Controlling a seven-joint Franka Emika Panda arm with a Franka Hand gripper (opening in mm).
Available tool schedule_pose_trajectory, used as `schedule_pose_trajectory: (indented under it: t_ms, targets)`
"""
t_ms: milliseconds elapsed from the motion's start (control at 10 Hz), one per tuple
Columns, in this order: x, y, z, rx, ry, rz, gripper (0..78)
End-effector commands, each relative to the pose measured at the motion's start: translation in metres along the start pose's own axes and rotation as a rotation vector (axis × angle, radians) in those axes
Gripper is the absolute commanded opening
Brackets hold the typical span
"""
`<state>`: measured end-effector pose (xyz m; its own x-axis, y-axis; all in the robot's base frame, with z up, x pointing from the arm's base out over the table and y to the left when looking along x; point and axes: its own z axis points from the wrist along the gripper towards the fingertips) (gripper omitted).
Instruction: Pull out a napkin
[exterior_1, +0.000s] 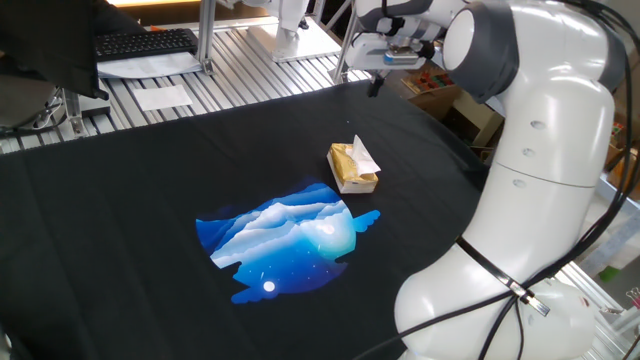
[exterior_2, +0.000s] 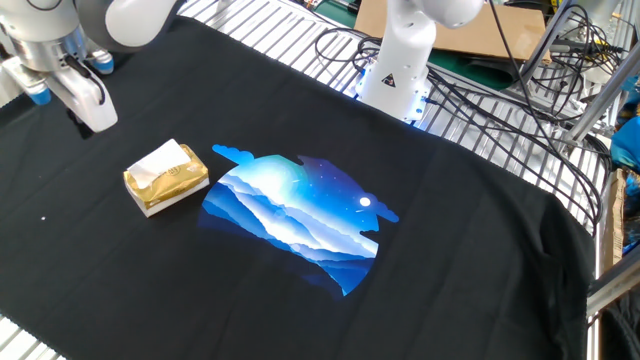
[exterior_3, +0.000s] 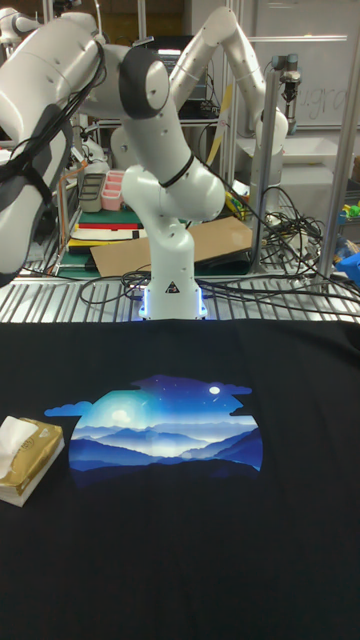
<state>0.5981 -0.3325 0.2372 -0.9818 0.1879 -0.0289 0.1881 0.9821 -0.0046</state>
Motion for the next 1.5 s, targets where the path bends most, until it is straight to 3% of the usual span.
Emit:
schedule_pose_trajectory:
  t_ms: [100, 400, 500, 600, 700, 1100, 1300, 1400, 1500]
  targets:
    - [0.017, -0.004, 0.007, -0.019, -0.011, 0.014, 0.0]
    - [0.039, -0.008, 0.016, -0.019, 0.008, 0.012, 0.0]
    - [0.039, -0.008, 0.016, -0.019, 0.008, 0.012, 0.0]
    - [0.059, -0.013, 0.022, -0.031, 0.027, 0.009, 0.0]
    - [0.067, -0.016, 0.024, -0.053, 0.032, 0.006, 0.0]
    - [0.066, -0.016, 0.024, -0.052, 0.049, 0.002, 0.0]
    - [0.066, -0.016, 0.024, -0.039, 0.073, -0.007, 0.0]
    - [0.066, -0.016, 0.024, -0.013, 0.094, -0.025, 0.0]
    - [0.066, -0.016, 0.024, -0.006, 0.089, -0.031, 0.0]
